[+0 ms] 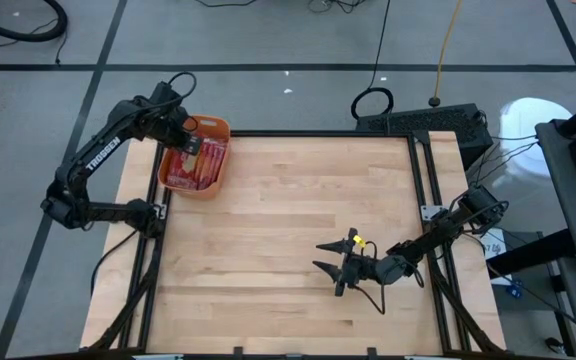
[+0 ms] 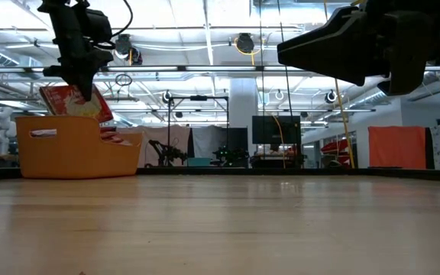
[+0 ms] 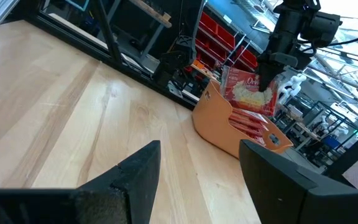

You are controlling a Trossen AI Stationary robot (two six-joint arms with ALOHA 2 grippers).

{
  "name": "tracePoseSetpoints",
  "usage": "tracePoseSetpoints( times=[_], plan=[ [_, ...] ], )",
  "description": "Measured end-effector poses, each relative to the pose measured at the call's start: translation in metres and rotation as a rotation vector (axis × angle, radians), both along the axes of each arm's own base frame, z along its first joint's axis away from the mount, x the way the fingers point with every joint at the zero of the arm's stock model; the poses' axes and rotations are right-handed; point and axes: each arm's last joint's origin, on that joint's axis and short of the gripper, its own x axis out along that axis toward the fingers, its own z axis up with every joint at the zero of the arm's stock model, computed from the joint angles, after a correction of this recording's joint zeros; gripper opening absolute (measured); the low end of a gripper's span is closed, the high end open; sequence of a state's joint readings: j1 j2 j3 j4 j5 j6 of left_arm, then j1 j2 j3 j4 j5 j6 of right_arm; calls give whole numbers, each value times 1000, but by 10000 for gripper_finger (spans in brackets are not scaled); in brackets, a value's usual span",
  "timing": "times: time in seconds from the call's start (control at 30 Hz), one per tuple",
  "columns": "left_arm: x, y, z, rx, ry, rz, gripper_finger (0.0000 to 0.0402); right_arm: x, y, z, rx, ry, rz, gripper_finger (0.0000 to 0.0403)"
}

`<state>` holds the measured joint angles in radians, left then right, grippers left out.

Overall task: Sort popcorn bags into baskets
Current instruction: Put the red popcorn bag into the orange bin, then return to Home Position

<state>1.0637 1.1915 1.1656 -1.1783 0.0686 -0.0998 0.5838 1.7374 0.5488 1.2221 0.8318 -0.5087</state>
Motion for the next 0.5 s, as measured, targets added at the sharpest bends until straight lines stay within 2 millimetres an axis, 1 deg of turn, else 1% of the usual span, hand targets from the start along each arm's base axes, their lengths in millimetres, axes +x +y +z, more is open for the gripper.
tracePoseSetpoints(
  times=[0.17,0.23,0.33,0.5],
  plan=[
    [0,0,0,2,5,4,48,0,0,0,0,0,0,212],
    [0,0,0,3,6,4,54,0,0,0,0,0,0,212],
    [0,0,0,3,8,5,80,0,0,0,0,0,0,212],
    [-1,0,0,5,14,9,142,0,0,0,0,0,0,212]
  ],
)
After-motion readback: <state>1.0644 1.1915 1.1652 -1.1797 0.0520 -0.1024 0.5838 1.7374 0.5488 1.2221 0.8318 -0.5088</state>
